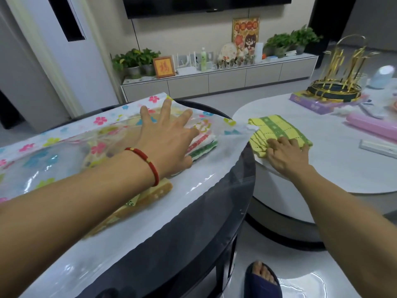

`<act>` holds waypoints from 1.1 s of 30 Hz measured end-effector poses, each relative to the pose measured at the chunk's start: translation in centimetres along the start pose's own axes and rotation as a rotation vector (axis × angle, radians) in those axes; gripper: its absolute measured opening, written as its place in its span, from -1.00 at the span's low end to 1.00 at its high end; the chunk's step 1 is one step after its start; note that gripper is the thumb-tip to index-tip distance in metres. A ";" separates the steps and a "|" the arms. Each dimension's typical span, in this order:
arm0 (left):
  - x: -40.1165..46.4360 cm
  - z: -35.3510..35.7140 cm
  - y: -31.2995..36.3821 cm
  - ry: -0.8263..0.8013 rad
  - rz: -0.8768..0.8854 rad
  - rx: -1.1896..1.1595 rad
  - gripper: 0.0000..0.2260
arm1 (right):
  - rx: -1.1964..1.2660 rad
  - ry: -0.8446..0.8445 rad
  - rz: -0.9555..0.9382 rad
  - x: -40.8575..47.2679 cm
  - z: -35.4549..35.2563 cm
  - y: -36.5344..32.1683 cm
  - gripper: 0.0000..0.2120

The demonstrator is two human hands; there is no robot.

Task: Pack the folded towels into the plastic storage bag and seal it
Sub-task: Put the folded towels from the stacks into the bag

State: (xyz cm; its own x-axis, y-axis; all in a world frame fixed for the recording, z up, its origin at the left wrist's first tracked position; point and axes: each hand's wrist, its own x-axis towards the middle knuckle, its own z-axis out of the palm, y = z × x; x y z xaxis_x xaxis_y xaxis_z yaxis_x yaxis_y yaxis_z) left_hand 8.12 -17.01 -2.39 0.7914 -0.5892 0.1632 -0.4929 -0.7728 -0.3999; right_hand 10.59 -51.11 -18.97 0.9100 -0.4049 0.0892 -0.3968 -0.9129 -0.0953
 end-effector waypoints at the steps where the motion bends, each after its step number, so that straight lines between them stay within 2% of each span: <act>1: -0.1 -0.3 0.0 -0.002 -0.003 -0.002 -0.47 | -0.013 0.005 0.015 -0.7 -0.3 0.2 -0.57; 4: -0.9 -1.5 -0.1 -0.010 -0.016 -0.015 -0.52 | -0.061 -0.033 0.051 -3.2 -2.0 0.9 -0.57; 7: -2.1 -2.2 -0.7 -0.004 -0.042 -0.028 -0.55 | -0.053 -0.023 0.079 -5.3 -3.8 2.1 -0.71; 12: -4.6 -2.6 -1.8 0.000 -0.051 0.022 -0.55 | 0.133 0.045 0.254 -6.5 -4.1 4.5 -0.71; 15: -5.7 -2.4 -2.2 0.006 -0.068 0.030 -0.54 | 0.245 -0.040 0.402 -7.1 -3.6 5.1 -0.58; 19: -7.2 -1.9 -3.0 -0.005 -0.089 0.030 -0.54 | 0.378 -0.102 0.453 -6.3 -5.5 5.0 -0.41; 21: -7.8 -1.8 -3.7 -0.001 -0.122 0.015 -0.56 | 0.557 -0.182 0.463 -6.2 -6.4 4.8 -0.35; 23: -8.6 -2.0 -4.7 0.005 -0.158 0.006 -0.59 | 0.865 -0.249 0.511 -6.8 -7.1 4.8 -0.44; 25: -9.6 -2.4 -5.5 0.011 -0.190 -0.007 -0.63 | 1.152 -0.250 0.561 -7.6 -7.8 5.1 -0.55; 27: -10.7 -2.7 -6.3 0.010 -0.216 -0.007 -0.68 | 1.377 -0.233 0.540 -8.7 -8.7 5.5 -0.55; 30: -12.2 -3.4 -7.8 -0.020 -0.274 0.029 -0.67 | 1.665 -0.248 0.399 -11.6 -11.4 5.4 -0.64; 33: -12.8 -4.9 -10.2 -0.044 -0.381 0.064 -0.61 | 1.856 -0.441 0.156 -14.7 -13.8 4.9 -0.61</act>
State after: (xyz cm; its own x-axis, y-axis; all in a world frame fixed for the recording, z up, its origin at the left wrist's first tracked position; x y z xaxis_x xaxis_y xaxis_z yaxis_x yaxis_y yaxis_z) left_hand 1.29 -2.74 4.00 0.9291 -0.2504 0.2723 -0.1377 -0.9173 -0.3735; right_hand -6.38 -50.33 -7.05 0.9642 -0.1533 -0.2165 -0.1296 0.4400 -0.8886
